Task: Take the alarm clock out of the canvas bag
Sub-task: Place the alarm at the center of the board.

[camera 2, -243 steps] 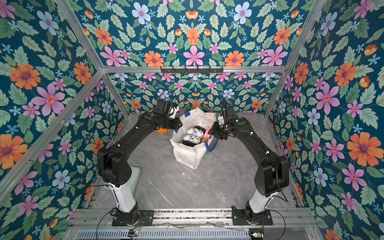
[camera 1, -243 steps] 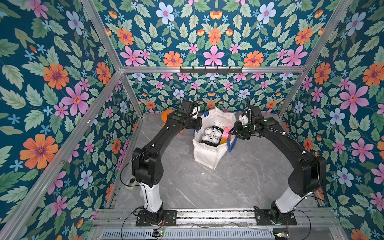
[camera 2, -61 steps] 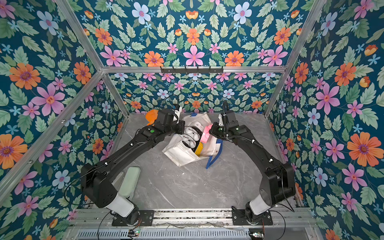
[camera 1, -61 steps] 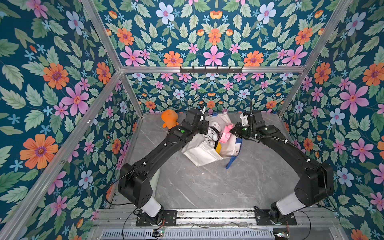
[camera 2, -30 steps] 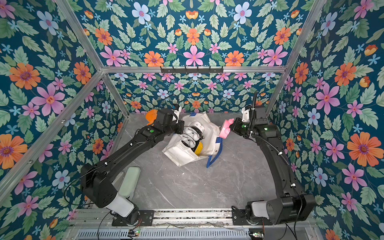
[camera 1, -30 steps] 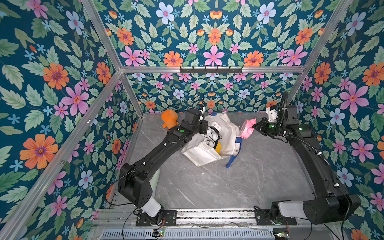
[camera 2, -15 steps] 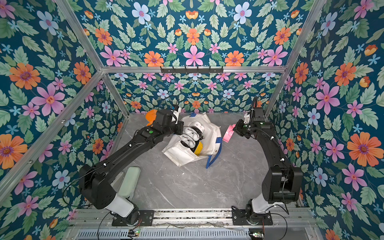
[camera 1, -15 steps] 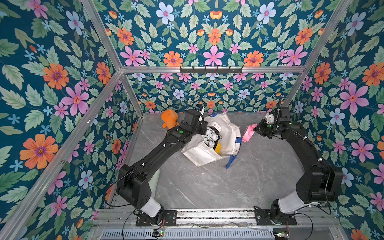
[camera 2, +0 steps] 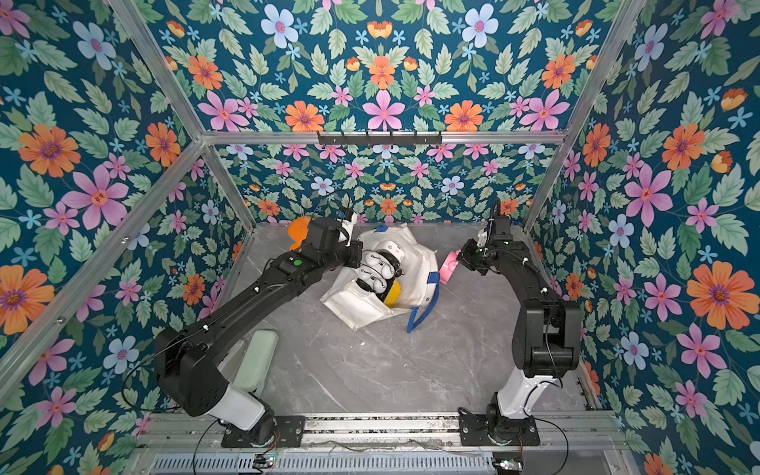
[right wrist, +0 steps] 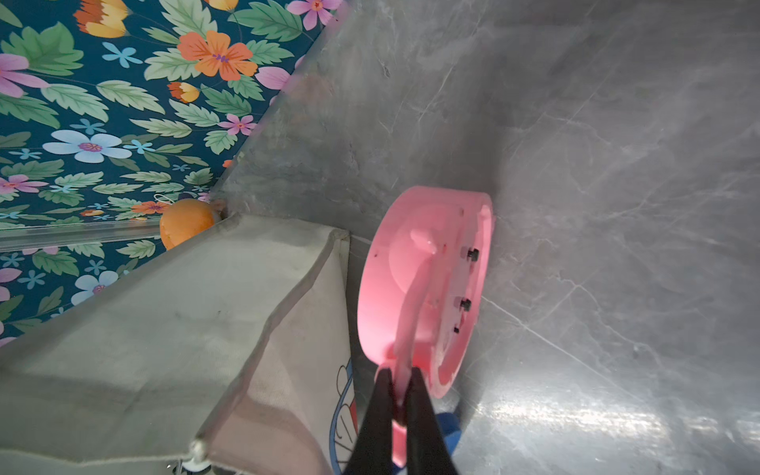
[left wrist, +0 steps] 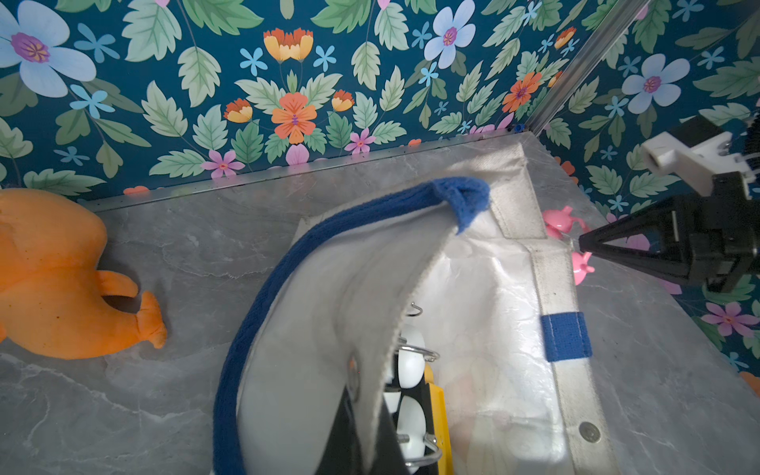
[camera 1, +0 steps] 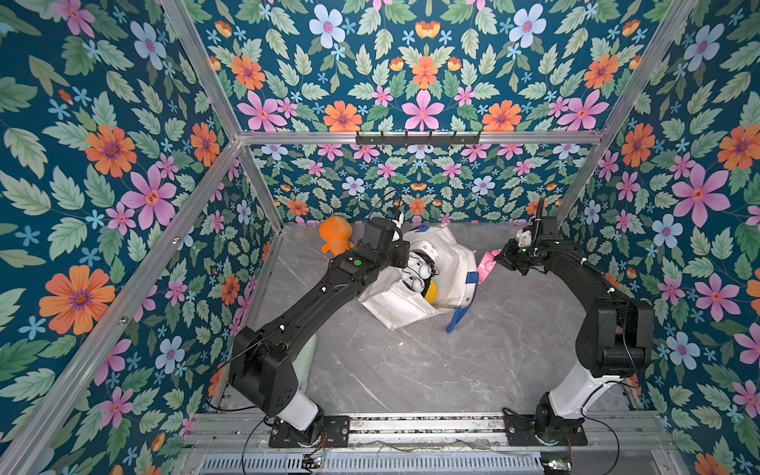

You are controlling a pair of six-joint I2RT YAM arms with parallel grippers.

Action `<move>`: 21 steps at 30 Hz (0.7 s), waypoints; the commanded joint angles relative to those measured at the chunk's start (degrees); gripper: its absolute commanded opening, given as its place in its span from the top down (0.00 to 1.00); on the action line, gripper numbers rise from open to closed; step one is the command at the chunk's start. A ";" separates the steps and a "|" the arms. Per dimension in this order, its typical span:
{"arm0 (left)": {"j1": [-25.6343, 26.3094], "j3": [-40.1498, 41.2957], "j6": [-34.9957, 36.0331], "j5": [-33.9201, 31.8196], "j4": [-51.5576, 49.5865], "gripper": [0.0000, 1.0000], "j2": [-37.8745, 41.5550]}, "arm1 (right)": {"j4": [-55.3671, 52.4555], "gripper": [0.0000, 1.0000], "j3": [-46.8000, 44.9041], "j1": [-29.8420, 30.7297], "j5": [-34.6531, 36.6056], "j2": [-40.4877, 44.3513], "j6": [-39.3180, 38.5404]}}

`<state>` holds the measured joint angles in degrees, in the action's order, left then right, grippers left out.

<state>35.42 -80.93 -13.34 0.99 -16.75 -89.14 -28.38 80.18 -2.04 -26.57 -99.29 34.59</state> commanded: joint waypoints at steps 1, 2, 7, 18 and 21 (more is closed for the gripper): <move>0.00 0.24 0.20 -0.45 1.98 1.00 0.78 | 3.45 1.00 0.13 -0.57 -1.14 -0.68 1.68; 0.00 0.33 0.14 -0.45 2.00 1.00 0.76 | 3.80 1.00 -0.10 -0.95 -1.61 -0.91 2.00; 0.00 0.35 0.11 -0.03 2.01 1.00 0.92 | 4.45 1.00 -2.18 -2.66 -1.98 -0.43 2.59; 0.00 0.41 -0.12 0.84 2.42 1.00 0.55 | 6.53 1.00 -11.43 -7.46 -3.75 3.74 3.64; -0.04 0.27 -0.18 1.02 2.50 1.00 0.33 | 7.75 1.00 -13.91 -8.48 -4.31 5.86 4.01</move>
<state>35.42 -80.49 -13.39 1.32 -16.34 -88.92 -22.11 67.42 -9.98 -30.02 -95.22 37.54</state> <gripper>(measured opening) 0.059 0.069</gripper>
